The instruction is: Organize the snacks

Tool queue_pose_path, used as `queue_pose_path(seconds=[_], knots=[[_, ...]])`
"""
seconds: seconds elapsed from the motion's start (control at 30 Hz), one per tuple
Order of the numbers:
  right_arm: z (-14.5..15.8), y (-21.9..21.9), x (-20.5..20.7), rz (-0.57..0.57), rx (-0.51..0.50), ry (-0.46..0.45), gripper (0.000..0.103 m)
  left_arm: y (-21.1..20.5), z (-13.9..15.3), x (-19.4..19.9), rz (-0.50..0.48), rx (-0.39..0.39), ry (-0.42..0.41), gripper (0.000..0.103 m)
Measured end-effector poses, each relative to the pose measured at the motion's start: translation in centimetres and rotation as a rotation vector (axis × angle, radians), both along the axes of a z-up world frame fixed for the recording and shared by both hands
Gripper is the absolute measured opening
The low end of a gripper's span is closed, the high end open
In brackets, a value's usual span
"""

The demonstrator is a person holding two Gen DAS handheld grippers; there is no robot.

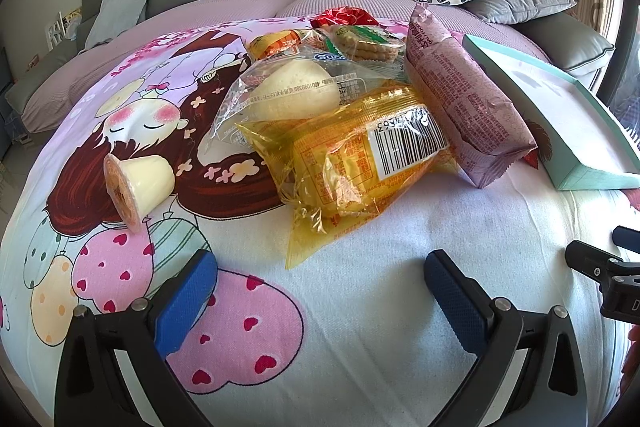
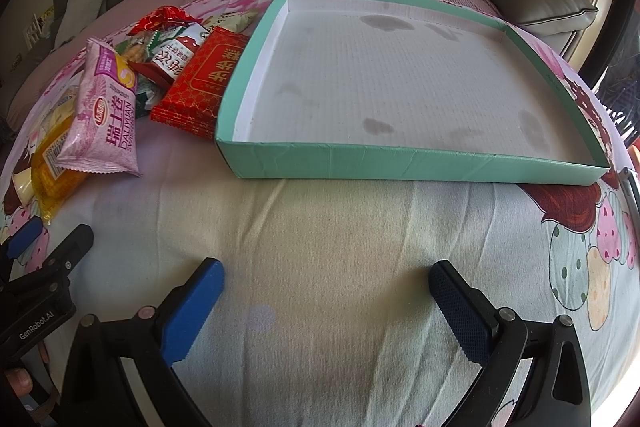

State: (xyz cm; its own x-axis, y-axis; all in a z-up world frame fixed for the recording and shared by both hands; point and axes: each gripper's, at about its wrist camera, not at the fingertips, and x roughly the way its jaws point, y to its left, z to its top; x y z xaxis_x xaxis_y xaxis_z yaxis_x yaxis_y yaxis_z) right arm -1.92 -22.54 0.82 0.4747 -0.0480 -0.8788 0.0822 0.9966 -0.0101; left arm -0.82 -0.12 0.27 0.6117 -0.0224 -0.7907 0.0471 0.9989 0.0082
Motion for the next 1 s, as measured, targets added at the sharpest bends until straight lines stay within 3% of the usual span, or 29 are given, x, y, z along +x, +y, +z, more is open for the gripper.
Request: queue_pose_path(seconds=[0.83,1.0], knots=[[0.3,-0.2,0.2,0.005,-0.002,-0.006,0.103,-0.1,0.3,0.2,-0.014,0.005,0.012,0.103],[1.7,0.6,0.1,0.038,-0.015,-0.061,0.103,0.6,1.8,-0.2,-0.015,-0.002,-0.029,0.103]])
